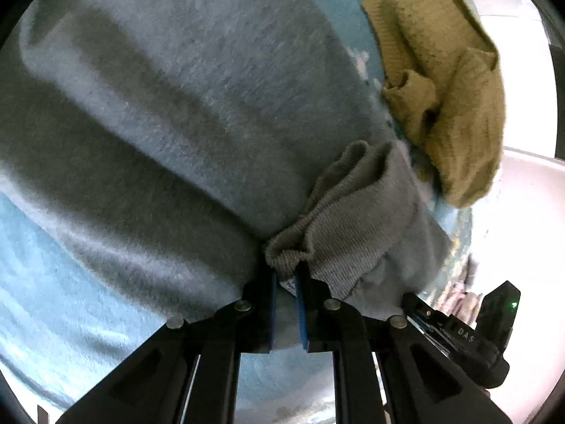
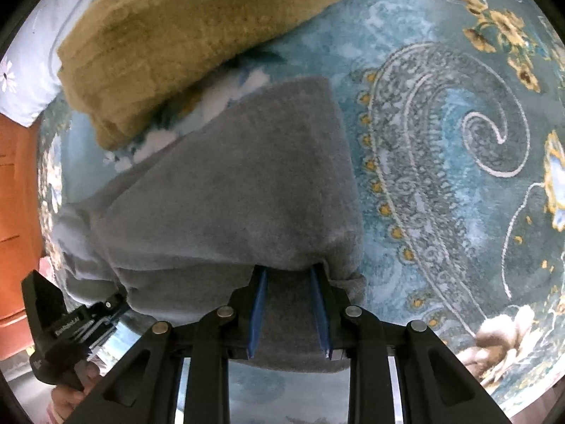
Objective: Fold clothes
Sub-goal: 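Grasp the grey leg cuffs with the left tool and lift them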
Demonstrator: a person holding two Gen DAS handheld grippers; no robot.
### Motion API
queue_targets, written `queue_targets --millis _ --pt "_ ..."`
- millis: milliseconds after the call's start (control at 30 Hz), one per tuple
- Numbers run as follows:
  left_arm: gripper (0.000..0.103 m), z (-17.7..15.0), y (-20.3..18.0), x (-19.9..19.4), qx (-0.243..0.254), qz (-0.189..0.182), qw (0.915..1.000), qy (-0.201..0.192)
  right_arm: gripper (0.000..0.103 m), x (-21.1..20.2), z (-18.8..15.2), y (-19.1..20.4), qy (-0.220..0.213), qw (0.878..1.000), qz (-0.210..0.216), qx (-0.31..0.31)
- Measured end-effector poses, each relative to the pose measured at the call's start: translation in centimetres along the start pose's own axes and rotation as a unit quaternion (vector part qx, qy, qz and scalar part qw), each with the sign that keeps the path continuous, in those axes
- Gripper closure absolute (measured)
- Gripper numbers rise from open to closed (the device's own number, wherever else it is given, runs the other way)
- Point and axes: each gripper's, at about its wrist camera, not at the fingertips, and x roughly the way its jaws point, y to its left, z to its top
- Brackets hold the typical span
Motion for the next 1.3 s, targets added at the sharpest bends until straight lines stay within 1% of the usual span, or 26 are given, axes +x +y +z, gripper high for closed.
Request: queue_targets --millis 100,133,200,267,300,333,400,433,467,500,567,600,633,700,833,867,967,1000,1033,1067,1133,1167,1200,1233,1267,1300 --pt "0.092 -0.4 0.1 -2.4 0.004 -0.036 0.9993 -0.008 0.075 -1.8 -0.3 0.1 -0.015 1.0 0.012 0.005" --pt "0.092 -0.5 0.3 -3.8 0.005 -0.054 0.9983 -0.02 0.075 -2.5 -0.5 0.2 -0.022 1.0 0.016 0.006" --pt "0.092 -0.7 0.9 -6.7 0.001 -0.074 0.9955 -0.059 0.075 -3.9 -0.9 0.5 -0.033 0.999 0.019 0.001" --pt "0.092 -0.7 2.9 -9.6 -0.02 -0.092 0.99 -0.105 0.075 -5.1 -1.3 0.9 -0.041 0.999 0.02 -0.004" --pt "0.092 1.8 2.8 -11.4 -0.036 -0.1 0.9867 -0.123 0.075 -5.7 -1.4 1.2 -0.043 0.999 0.019 -0.007" --pt "0.091 3.9 3.7 -13.6 -0.05 -0.097 0.9837 -0.143 0.075 -6.2 -1.3 1.5 -0.045 0.999 0.019 -0.01" --pt "0.076 4.1 6.6 -15.2 -0.084 -0.072 0.9781 -0.176 0.075 -6.9 -2.0 2.2 -0.047 0.999 0.015 -0.016" --pt "0.062 4.1 8.2 -15.8 -0.106 -0.059 0.9739 -0.192 0.075 -7.3 -2.3 2.6 -0.048 0.999 0.013 -0.018" --pt "0.056 4.3 10.5 -16.5 -0.138 -0.051 0.9677 -0.205 0.075 -7.7 -2.6 2.9 -0.049 0.999 0.011 -0.021" --pt "0.054 4.5 12.5 -16.4 -0.168 -0.055 0.9612 -0.212 0.075 -7.9 -3.0 2.9 -0.047 0.999 0.009 -0.021" --pt "0.043 4.1 16.7 -16.7 -0.222 -0.064 0.948 -0.219 0.075 -8.2 -3.7 2.9 -0.045 0.999 0.005 -0.022" --pt "0.04 4.2 17.0 -15.3 -0.242 -0.067 0.9423 -0.221 0.075 -8.4 -4.1 2.9 -0.043 0.999 0.003 -0.022" --pt "0.037 4.4 18.1 -15.0 -0.257 -0.071 0.9372 -0.224 0.075 -8.5 -4.3 3.0 -0.042 0.999 0.002 -0.02" --pt "0.034 5.1 17.6 -13.8 -0.277 -0.078 0.931 -0.225 0.075 -8.6 -4.7 3.1 -0.04 0.999 -0.002 -0.016" --pt "0.034 7.5 15.5 -11.5 -0.306 -0.099 0.9185 -0.23 0.075 -8.8 -4.7 3.4 -0.038 0.999 -0.012 -0.019" --pt "0.034 8.1 16.1 -10.7 -0.306 -0.1 0.9178 -0.232 0.075 -8.9 -4.6 3.5 -0.037 0.999 -0.015 -0.021" --pt "0.037 8.5 16.3 -10.7 -0.309 -0.088 0.9184 -0.231 0.075 -9.0 -4.2 4.1 -0.038 0.999 -0.02 -0.031" --pt "0.038 8.7 16.2 -10.5 -0.31 -0.093 0.9174 -0.231 0.075 -9.1 -4.1 4.3 -0.039 0.998 -0.021 -0.034" --pt "0.041 8.8 16.1 -10.3 -0.312 -0.098 0.9161 -0.233 0.075 -9.2 -3.9 4.5 -0.04 0.998 -0.021 -0.037" --pt "0.053 9.0 16.0 -10.1 -0.313 -0.103 0.9149 -0.234 0.075 -9.3 -3.9 4.7 -0.039 0.998 -0.022 -0.041" --pt "0.063 9.6 15.8 -9.6 -0.32 -0.101 0.9136 -0.23 0.075 -9.4 -3.8 5.2 -0.04 0.998 -0.022 -0.049" --pt "0.07 9.6 15.7 -9.5 -0.323 -0.098 0.9124 -0.231 0.075 -9.4 -3.8 5.4 -0.04 0.998 -0.021 -0.053" --pt "0.073 9.5 15.5 -9.7 -0.323 -0.093 0.9122 -0.233 0.075 -9.4 -3.9 5.6 -0.04 0.997 -0.02 -0.055" --pt "0.077 9.4 15.1 -9.9 -0.321 -0.089 0.9128 -0.236 0.075 -9.5 -3.9 5.8 -0.041 0.997 -0.019 -0.059" --pt "0.081 9.4 14.3 -10.4 -0.308 -0.083 0.9168 -0.24 0.075 -9.6 -3.9 5.9 -0.042 0.997 -0.018 -0.062" --pt "0.082 9.3 13.5 -11.0 -0.295 -0.077 0.9205 -0.244 0.075 -9.6 -4.0 6.0 -0.043 0.997 -0.016 -0.063"
